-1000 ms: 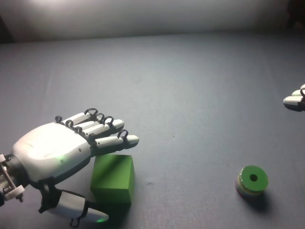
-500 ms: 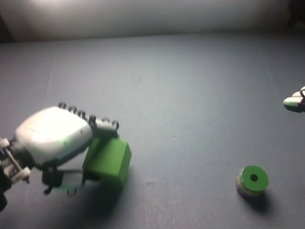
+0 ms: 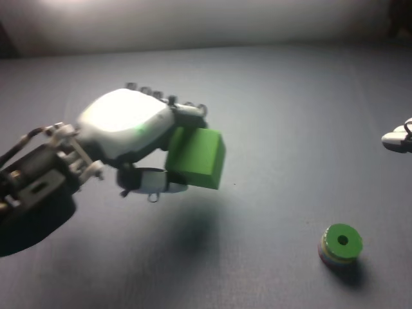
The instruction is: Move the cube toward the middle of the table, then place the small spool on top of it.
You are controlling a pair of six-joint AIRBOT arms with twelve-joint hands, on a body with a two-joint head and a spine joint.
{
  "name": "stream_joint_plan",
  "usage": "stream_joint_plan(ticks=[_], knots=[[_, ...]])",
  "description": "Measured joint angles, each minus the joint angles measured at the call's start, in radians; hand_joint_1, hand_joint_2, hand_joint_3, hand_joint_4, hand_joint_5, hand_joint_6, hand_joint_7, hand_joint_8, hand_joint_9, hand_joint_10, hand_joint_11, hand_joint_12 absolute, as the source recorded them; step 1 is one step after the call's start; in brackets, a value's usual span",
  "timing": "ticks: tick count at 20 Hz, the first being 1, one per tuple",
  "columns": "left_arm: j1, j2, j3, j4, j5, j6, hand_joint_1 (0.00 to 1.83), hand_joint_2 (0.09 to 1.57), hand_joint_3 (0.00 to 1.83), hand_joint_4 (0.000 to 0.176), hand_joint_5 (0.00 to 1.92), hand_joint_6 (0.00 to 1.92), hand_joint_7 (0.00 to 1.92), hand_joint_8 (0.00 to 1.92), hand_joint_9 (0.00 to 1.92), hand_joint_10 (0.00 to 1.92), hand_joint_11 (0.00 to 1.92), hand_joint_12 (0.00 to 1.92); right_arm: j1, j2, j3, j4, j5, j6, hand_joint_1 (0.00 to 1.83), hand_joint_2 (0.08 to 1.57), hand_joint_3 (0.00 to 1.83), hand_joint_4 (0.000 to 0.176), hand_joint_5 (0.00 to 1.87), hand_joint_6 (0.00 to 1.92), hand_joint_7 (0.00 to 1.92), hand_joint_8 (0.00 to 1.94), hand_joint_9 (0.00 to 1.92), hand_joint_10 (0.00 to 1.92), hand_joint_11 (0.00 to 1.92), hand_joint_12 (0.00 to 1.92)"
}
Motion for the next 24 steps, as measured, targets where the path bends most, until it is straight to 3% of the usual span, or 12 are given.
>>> stream_joint_plan(ticks=[4, 5, 7, 8, 9, 10, 14, 18, 19, 21, 23, 24], knots=[[-0.027, -0.074, 0.054, 0.021, 0.091, -0.017, 1.39, 1.07, 0.00, 0.000, 1.01, 0.65, 1.05, 0.87, 1.08, 1.10, 0.95, 0.97, 0.000, -0.002, 0.003, -0.001, 0.001, 0.004, 0.86, 1.33, 0.00, 0.000, 0.44, 0.00, 0.46, 0.00, 0.46, 0.01, 0.27, 0.55], [-0.027, -0.081, 0.061, 0.019, 0.106, -0.025, 1.30, 1.08, 0.00, 0.000, 1.01, 0.73, 1.10, 0.95, 1.08, 0.72, 0.94, 0.98, 0.000, -0.002, 0.005, 0.000, 0.001, 0.005, 0.89, 1.32, 0.00, 0.000, 0.46, 0.01, 0.49, 0.01, 0.48, 0.01, 0.28, 0.55], [-0.027, -0.084, 0.067, 0.019, 0.121, -0.025, 1.26, 1.08, 0.00, 0.000, 1.02, 0.78, 1.10, 0.95, 1.15, 0.41, 0.89, 1.06, 0.000, -0.007, 0.007, 0.000, 0.002, 0.005, 0.89, 1.32, 0.00, 0.000, 0.51, 0.00, 0.57, 0.00, 0.57, 0.00, 0.32, 0.66], [-0.026, -0.088, 0.071, 0.016, 0.122, -0.024, 1.18, 1.09, 0.00, 0.000, 1.00, 0.90, 0.95, 0.45, 1.06, 0.30, 0.76, 1.10, 0.000, -0.008, 0.007, -0.002, 0.000, 0.009, 0.83, 1.34, 0.01, 0.000, 0.50, 0.00, 0.54, 0.00, 0.56, 0.00, 0.31, 0.68], [-0.026, -0.088, 0.071, 0.016, 0.129, -0.025, 1.14, 1.03, 0.00, 0.000, 0.81, 0.34, 0.94, 0.21, 1.01, 0.26, 0.69, 1.18, 0.000, -0.010, 0.007, -0.003, 0.001, 0.012, 0.79, 1.35, 0.00, 0.000, 0.49, 0.00, 0.51, 0.00, 0.53, 0.00, 0.28, 0.72], [-0.024, -0.093, 0.071, 0.016, 0.134, -0.025, 1.06, 1.02, 0.00, 0.000, 0.70, 0.10, 0.85, 0.10, 0.93, 0.26, 0.59, 1.33, 0.000, -0.010, 0.007, -0.004, 0.001, 0.013, 0.78, 1.37, 0.00, 0.000, 0.48, 0.00, 0.51, 0.00, 0.52, 0.00, 0.25, 0.72], [-0.023, -0.095, 0.076, 0.019, 0.142, -0.028, 0.86, 1.00, 0.00, 0.001, 0.44, 0.00, 0.52, 0.00, 0.64, 0.05, 0.29, 1.01, 0.001, -0.010, 0.013, 0.002, 0.001, 0.016, 0.78, 1.39, 0.01, 0.000, 0.46, 0.00, 0.50, 0.00, 0.49, 0.00, 0.21, 0.65], [-0.023, -0.093, 0.076, 0.019, 0.141, -0.028, 0.81, 0.95, 0.00, 0.099, 0.23, 0.00, 0.30, 0.00, 0.38, 0.00, 0.19, 0.82, 0.001, -0.010, 0.013, -0.003, 0.001, 0.016, 0.70, 1.41, 0.00, 0.000, 0.43, 0.00, 0.49, 0.00, 0.50, 0.00, 0.20, 0.72], [-0.023, -0.090, 0.074, 0.018, 0.141, -0.028, 0.78, 0.93, 0.00, 0.152, 0.17, 0.00, 0.22, 0.00, 0.30, 0.00, 0.17, 0.81, 0.001, -0.010, 0.013, -0.003, 0.001, 0.017, 0.69, 1.40, 0.00, 0.000, 0.42, 0.00, 0.48, 0.00, 0.49, 0.00, 0.19, 0.72], [-0.011, -0.069, 0.047, 0.014, 0.118, -0.028, 0.85, 0.90, 0.00, 0.174, 0.13, 0.00, 0.10, 0.00, 0.20, 0.00, 0.05, 0.87, 0.008, -0.011, 0.013, -0.011, 0.002, 0.026, 0.74, 1.37, 0.00, 0.006, 0.42, 0.00, 0.50, 0.00, 0.52, 0.01, 0.23, 0.73], [0.026, -0.018, -0.003, -0.003, 0.064, -0.029, 0.83, 0.90, 0.00, 0.161, 0.10, 0.00, 0.04, 0.00, 0.22, 0.00, 0.04, 0.96, 0.028, -0.012, 0.013, -0.045, -0.002, 0.040, 0.84, 1.33, 0.00, 0.004, 0.42, 0.00, 0.51, 0.00, 0.53, 0.00, 0.22, 0.80], [0.056, 0.027, -0.037, -0.013, 0.023, -0.028, 0.83, 0.89, 0.00, 0.173, 0.08, 0.00, 0.01, 0.00, 0.17, 0.00, 0.01, 0.92, 0.039, -0.012, 0.013, -0.077, 0.003, 0.048, 0.84, 1.32, 0.00, 0.009, 0.40, 0.00, 0.49, 0.00, 0.51, 0.00, 0.20, 0.81]])
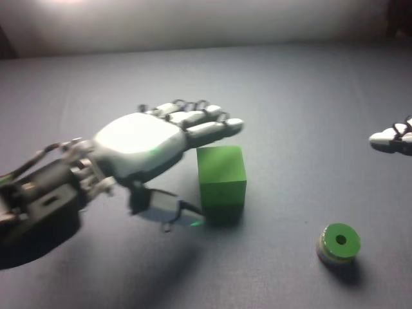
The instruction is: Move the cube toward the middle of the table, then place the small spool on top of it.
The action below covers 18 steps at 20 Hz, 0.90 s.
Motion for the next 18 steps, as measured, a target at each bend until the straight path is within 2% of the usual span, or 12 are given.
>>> stream_joint_plan(ticks=[1, 2, 3, 4, 6, 7, 8, 13, 15, 16, 17, 18], knots=[[0.021, 0.030, -0.020, -0.019, -0.027, 0.000, 0.77, 0.90, 0.00, 0.175, 0.06, 0.00, 0.00, 0.00, 0.11, 0.01, 0.00, 0.72, 0.010, 0.000, 0.000, -0.020, -0.002, 0.004, 0.90, 1.30, 0.00, 0.000, 0.38, 0.00, 0.47, 0.00, 0.51, 0.00, 0.21, 0.81], [0.047, 0.057, -0.035, -0.042, -0.067, 0.000, 0.65, 0.92, 0.01, 0.176, 0.04, 0.00, 0.00, 0.00, 0.02, 0.00, 0.00, 0.41, 0.020, 0.000, 0.000, -0.044, -0.011, 0.011, 0.95, 1.27, 0.00, 0.002, 0.37, 0.00, 0.45, 0.00, 0.50, 0.00, 0.20, 0.80], [0.081, 0.089, -0.057, -0.081, -0.119, -0.002, 0.62, 0.92, 0.00, 0.176, 0.04, 0.00, 0.00, 0.00, 0.00, 0.00, 0.00, 0.24, 0.050, 0.000, 0.001, -0.089, -0.037, 0.015, 1.02, 1.23, 0.00, 0.000, 0.40, 0.00, 0.45, 0.00, 0.50, 0.00, 0.21, 0.75], [0.109, 0.116, -0.074, -0.105, -0.162, -0.005, 0.58, 0.90, 0.00, 0.176, 0.06, 0.01, 0.00, 0.00, 0.01, 0.00, 0.01, 0.21, 0.076, 0.000, 0.002, -0.128, -0.060, 0.019, 1.03, 1.20, 0.00, 0.000, 0.42, 0.00, 0.44, 0.00, 0.45, 0.00, 0.20, 0.68], [0.174, 0.168, -0.124, -0.122, -0.270, -0.023, 0.56, 0.94, 0.01, 0.176, 0.06, 0.01, 0.00, 0.00, 0.00, 0.00, 0.01, 0.21, 0.131, 0.000, 0.004, -0.225, -0.128, 0.044, 0.98, 1.15, 0.00, 0.006, 0.41, 0.00, 0.45, 0.00, 0.47, 0.00, 0.15, 0.87], [0.196, 0.178, -0.135, -0.125, -0.304, -0.029, 0.58, 0.94, 0.01, 0.176, 0.07, 0.01, 0.00, 0.00, 0.00, 0.00, 0.06, 0.23, 0.148, 0.000, 0.004, -0.257, -0.157, 0.048, 0.94, 1.15, 0.00, 0.017, 0.42, 0.00, 0.47, 0.00, 0.52, 0.01, 0.19, 0.94], [0.215, 0.187, -0.147, -0.130, -0.338, -0.035, 0.69, 0.95, 0.01, 0.176, 0.08, 0.01, 0.00, 0.00, 0.00, 0.00, 0.06, 0.24, 0.166, -0.006, 0.006, -0.296, -0.188, 0.059, 0.94, 1.15, 0.00, 0.044, 0.40, 0.00, 0.45, 0.00, 0.60, 0.02, 0.24, 1.10], [0.342, 0.265, -0.234, -0.143, -0.482, -0.042, 0.64, 0.96, 0.00, 0.176, 0.08, 0.00, 0.03, 0.01, 0.04, 0.01, 0.02, 0.34, 0.262, -0.056, 0.043, -0.507, -0.375, 0.153, 0.99, 1.08, 0.00, 0.081, 0.38, 0.00, 0.41, 0.00, 0.57, 0.01, 0.27, 0.94], [0.386, 0.280, -0.260, -0.175, -0.552, -0.042, 0.67, 0.97, 0.00, 0.176, 0.07, 0.00, 0.00, 0.00, 0.03, 0.00, 0.00, 0.39, 0.294, -0.081, 0.053, -0.560, -0.413, 0.166, 1.03, 1.03, 0.00, 0.080, 0.37, 0.00, 0.39, 0.00, 0.58, 0.00, 0.28, 0.91], [0.394, 0.280, -0.261, -0.183, -0.571, -0.042, 0.69, 0.97, 0.00, 0.162, 0.07, 0.00, 0.00, 0.00, 0.02, 0.00, 0.00, 0.39, 0.298, -0.089, 0.055, -0.568, -0.422, 0.170, 1.03, 1.02, 0.00, 0.085, 0.38, 0.00, 0.40, 0.00, 0.60, 0.01, 0.29, 0.90], [0.397, 0.280, -0.261, -0.192, -0.586, -0.042, 0.70, 0.97, 0.00, 0.145, 0.07, 0.00, 0.00, 0.00, 0.02, 0.00, 0.00, 0.39, 0.298, -0.100, 0.060, -0.583, -0.438, 0.173, 1.02, 1.02, 0.00, 0.077, 0.39, 0.00, 0.40, 0.00, 0.60, 0.01, 0.28, 0.90], [0.397, 0.280, -0.261, -0.198, -0.598, -0.042, 0.69, 0.98, 0.00, 0.150, 0.04, 0.00, 0.00, 0.00, 0.00, 0.00, 0.00, 0.35, 0.298, -0.111, 0.067, -0.589, -0.452, 0.174, 1.02, 1.03, 0.00, 0.067, 0.39, 0.01, 0.40, 0.00, 0.60, 0.01, 0.27, 0.90]])
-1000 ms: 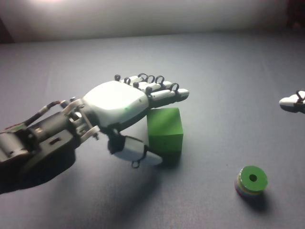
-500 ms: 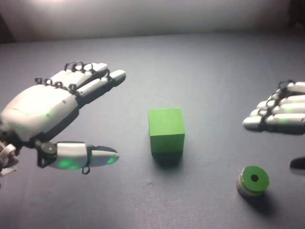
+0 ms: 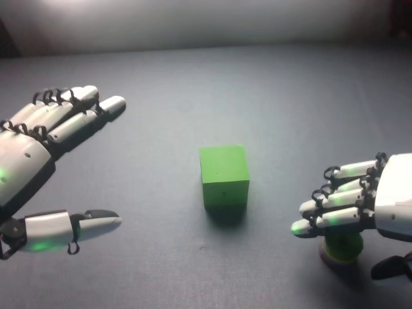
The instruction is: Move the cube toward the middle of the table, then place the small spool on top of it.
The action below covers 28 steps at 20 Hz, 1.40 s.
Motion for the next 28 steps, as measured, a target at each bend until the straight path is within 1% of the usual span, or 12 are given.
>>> stream_joint_plan(ticks=[1, 3, 6, 9, 10, 11, 12, 14, 22, 24, 26, 28], knots=[[0.000, -0.002, 0.000, -0.003, -0.013, 0.000, 0.68, 0.98, 0.00, 0.152, 0.03, 0.00, 0.00, 0.00, 0.01, 0.00, 0.01, 0.35, 0.002, -0.005, 0.005, 0.000, -0.014, 0.000, 1.03, 1.02, 0.00, 0.054, 0.41, 0.01, 0.42, 0.01, 0.62, 0.02, 0.31, 0.91], [0.000, -0.002, -0.002, 0.000, -0.019, 0.000, 0.69, 0.98, 0.00, 0.149, 0.04, 0.01, 0.00, 0.00, 0.01, 0.00, 0.02, 0.35, 0.009, -0.010, 0.016, 0.001, -0.035, 0.000, 1.03, 1.01, 0.00, 0.074, 0.40, 0.01, 0.45, 0.02, 0.65, 0.03, 0.32, 0.92], [0.000, -0.007, -0.008, 0.000, -0.024, 0.000, 0.72, 0.98, 0.00, 0.146, 0.05, 0.01, 0.00, 0.00, 0.00, 0.00, 0.02, 0.36, 0.014, -0.018, 0.022, 0.006, -0.046, 0.000, 1.10, 0.97, 0.00, 0.018, 0.52, 0.01, 0.59, 0.02, 0.84, 0.08, 0.43, 1.09], [0.000, -0.008, -0.008, -0.001, -0.025, 0.000, 0.70, 0.98, 0.00, 0.136, 0.06, 0.01, 0.00, 0.00, 0.01, 0.00, 0.03, 0.36, 0.014, -0.028, 0.022, 0.008, -0.051, 0.002, 1.16, 0.99, 0.00, 0.000, 0.71, 0.00, 0.84, 0.07, 0.78, 1.16, 0.80, 1.57], [0.000, -0.008, -0.008, -0.002, -0.025, 0.000, 0.70, 0.98, 0.00, 0.138, 0.06, 0.01, 0.00, 0.00, 0.02, 0.01, 0.03, 0.37, 0.014, -0.028, 0.023, 0.016, -0.051, 0.002, 1.20, 1.01, 0.00, 0.000, 0.76, 0.00, 0.85, 0.23, 0.83, 1.30, 0.88, 1.59], [0.000, -0.008, -0.008, -0.003, -0.025, 0.000, 0.70, 0.98, 0.00, 0.144, 0.07, 0.00, 0.00, 0.00, 0.04, 0.00, 0.01, 0.47, 0.014, -0.028, 0.024, 0.023, -0.051, 0.002, 1.33, 1.07, 0.01, 0.000, 0.87, 0.02, 0.97, 0.83, 0.95, 1.25, 0.97, 1.53], [0.000, -0.008, -0.008, -0.004, -0.024, 0.000, 0.71, 0.99, 0.00, 0.153, 0.07, 0.00, 0.00, 0.00, 0.05, 0.00, 0.00, 0.53, 0.014, -0.028, 0.027, 0.032, -0.050, 0.002, 1.27, 1.11, 0.03, 0.000, 0.89, 0.73, 1.00, 1.10, 1.02, 1.20, 1.04, 1.46], [0.008, -0.008, -0.008, -0.003, -0.025, 0.000, 0.72, 0.98, 0.00, 0.156, 0.09, 0.00, 0.00, 0.00, 0.07, 0.00, 0.00, 0.58, 0.014, -0.028, 0.034, 0.054, -0.041, 0.002, 1.27, 1.11, 0.00, 0.000, 1.04, 0.65, 0.98, 1.25, 1.05, 1.33, 1.03, 1.56], [0.010, -0.008, -0.008, -0.006, -0.016, 0.000, 0.70, 0.98, 0.00, 0.149, 0.12, 0.00, 0.04, 0.00, 0.12, 0.01, 0.00, 0.71, 0.090, -0.037, 0.077, 0.125, 0.027, 0.000, 1.27, 1.10, 0.00, 0.000, 1.09, 0.57, 0.99, 1.25, 0.97, 1.50, 0.95, 1.80], [0.010, -0.008, -0.008, -0.006, -0.016, 0.000, 0.74, 0.98, 0.00, 0.164, 0.13, 0.00, 0.05, 0.00, 0.11, 0.00, 0.00, 0.68, 0.138, -0.064, 0.098, 0.130, 0.039, -0.003, 1.27, 1.07, 0.00, 0.000, 1.08, 0.65, 1.08, 1.05, 0.98, 1.22, 0.88, 1.59], [0.010, -0.008, -0.008, -0.008, -0.014, 0.000, 0.74, 0.98, 0.00, 0.166, 0.13, 0.00, 0.05, 0.00, 0.09, 0.00, 0.00, 0.66, 0.185, -0.101, 0.130, 0.126, 0.041, -0.003, 1.19, 1.07, 0.00, 0.000, 1.07, 0.81, 0.78, 1.47, 0.79, 1.70, 0.79, 1.91], [0.010, -0.008, -0.008, -0.007, -0.013, 0.000, 0.73, 0.98, 0.00, 0.171, 0.13, 0.00, 0.05, 0.00, 0.08, 0.00, 0.00, 0.62, 0.230, -0.135, 0.160, 0.124, 0.036, -0.003, 1.27, 1.09, 0.00, 0.000, 1.04, 0.70, 1.05, 1.11, 0.91, 1.23, 0.73, 1.58]])
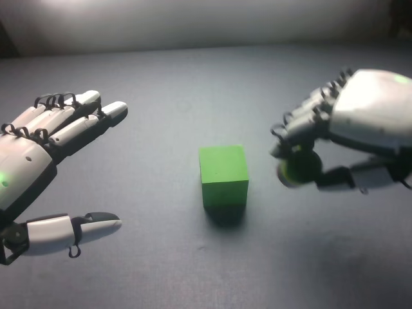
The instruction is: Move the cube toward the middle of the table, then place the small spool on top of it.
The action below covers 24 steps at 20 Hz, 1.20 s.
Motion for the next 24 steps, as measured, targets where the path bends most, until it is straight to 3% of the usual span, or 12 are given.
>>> stream_joint_plan(ticks=[3, 4, 8, 9, 10, 12, 13, 16, 19, 20, 22, 24], knots=[[0.000, -0.006, 0.000, -0.003, 0.001, 0.000, 0.72, 0.98, 0.00, 0.169, 0.11, 0.00, 0.03, 0.00, 0.06, 0.00, 0.00, 0.54, 0.059, -0.046, 0.040, 0.003, -0.009, 0.000, 1.26, 1.10, 0.00, 0.000, 1.04, 0.68, 1.01, 1.18, 0.93, 1.15, 0.72, 1.63], [0.000, -0.006, 0.000, 0.000, 0.006, 0.000, 0.72, 0.98, 0.00, 0.168, 0.11, 0.00, 0.03, 0.00, 0.06, 0.00, 0.00, 0.53, 0.079, -0.067, 0.056, 0.000, -0.021, 0.000, 1.25, 1.09, 0.00, 0.000, 0.99, 0.85, 1.08, 0.98, 0.96, 0.99, 0.75, 1.46], [0.000, -0.011, 0.002, 0.000, 0.007, -0.003, 0.70, 0.98, 0.00, 0.160, 0.07, 0.00, 0.00, 0.00, 0.03, 0.00, 0.00, 0.40, 0.137, -0.145, 0.102, -0.029, -0.070, 0.000, 1.27, 1.03, 0.00, 0.000, 1.10, 0.74, 1.30, 0.51, 1.18, 0.61, 0.82, 1.23], [0.000, -0.011, 0.002, 0.002, 0.006, -0.003, 0.72, 0.98, 0.00, 0.139, 0.07, 0.00, 0.00, 0.00, 0.02, 0.00, 0.00, 0.36, 0.140, -0.154, 0.106, -0.033, -0.075, 0.000, 1.37, 1.03, 0.00, 0.000, 1.09, 0.76, 1.34, 0.32, 1.07, 0.92, 0.62, 1.19], [0.000, -0.011, 0.002, 0.003, 0.005, -0.003, 0.72, 0.98, 0.00, 0.136, 0.08, 0.00, 0.00, 0.00, 0.03, 0.00, 0.00, 0.38, 0.140, -0.167, 0.112, -0.039, -0.087, 0.000, 1.39, 1.03, 0.00, 0.000, 1.10, 0.76, 1.34, 0.29, 1.05, 0.96, 0.58, 1.18], [0.000, -0.011, 0.002, 0.001, 0.005, -0.003, 0.73, 0.98, 0.00, 0.130, 0.06, 0.00, 0.00, 0.00, 0.01, 0.00, 0.00, 0.32, 0.140, -0.180, 0.119, -0.046, -0.112, 0.000, 1.29, 0.99, 0.00, 0.000, 1.28, 0.38, 1.30, 0.55, 1.21, 0.70, 0.93, 1.32], [0.000, -0.011, 0.002, 0.002, 0.005, -0.005, 0.73, 0.98, 0.00, 0.129, 0.05, 0.00, 0.00, 0.00, 0.01, 0.00, 0.00, 0.31, 0.140, -0.185, 0.124, -0.045, -0.118, 0.000, 1.29, 0.98, 0.00, 0.000, 1.33, 0.28, 1.34, 0.51, 1.26, 0.64, 1.00, 1.28], [0.000, -0.011, 0.002, 0.001, 0.005, -0.007, 0.72, 0.98, 0.00, 0.125, 0.07, 0.00, 0.00, 0.00, 0.02, 0.00, 0.00, 0.37, 0.140, -0.200, 0.129, -0.043, -0.128, 0.000, 1.30, 0.97, 0.00, 0.000, 1.41, 0.11, 1.39, 0.39, 1.30, 0.43, 0.91, 1.17], [-0.001, -0.012, 0.002, 0.003, 0.006, -0.008, 0.73, 0.98, 0.00, 0.133, 0.08, 0.00, 0.02, 0.00, 0.04, 0.00, 0.00, 0.42, 0.141, -0.212, 0.134, -0.042, -0.120, 0.000, 1.30, 0.96, 0.00, 0.000, 1.45, 0.02, 1.44, 0.30, 1.29, 0.52, 0.86, 1.28], [-0.002, -0.013, 0.002, 0.002, 0.007, -0.009, 0.72, 0.98, 0.00, 0.131, 0.08, 0.00, 0.01, 0.00, 0.04, 0.00, 0.00, 0.40, 0.145, -0.212, 0.134, -0.043, -0.124, 0.000, 1.30, 0.97, 0.00, 0.000, 1.44, 0.01, 1.38, 0.47, 1.26, 0.62, 0.86, 1.35], [-0.002, -0.017, 0.008, 0.003, 0.006, -0.011, 0.72, 0.98, 0.00, 0.116, 0.07, 0.00, 0.01, 0.00, 0.03, 0.00, 0.00, 0.35, 0.148, -0.214, 0.134, -0.047, -0.125, 0.000, 1.30, 0.96, 0.00, 0.000, 1.45, 0.01, 1.42, 0.38, 1.23, 0.71, 0.86, 1.34], [-0.002, -0.018, 0.009, 0.002, 0.010, -0.013, 0.72, 0.97, 0.00, 0.129, 0.09, 0.00, 0.03, 0.00, 0.05, 0.01, 0.00, 0.40, 0.148, -0.214, 0.134, -0.047, -0.125, 0.000, 1.30, 0.96, 0.00, 0.000, 1.45, 0.01, 1.43, 0.35, 1.19, 0.78, 0.85, 1.36]])
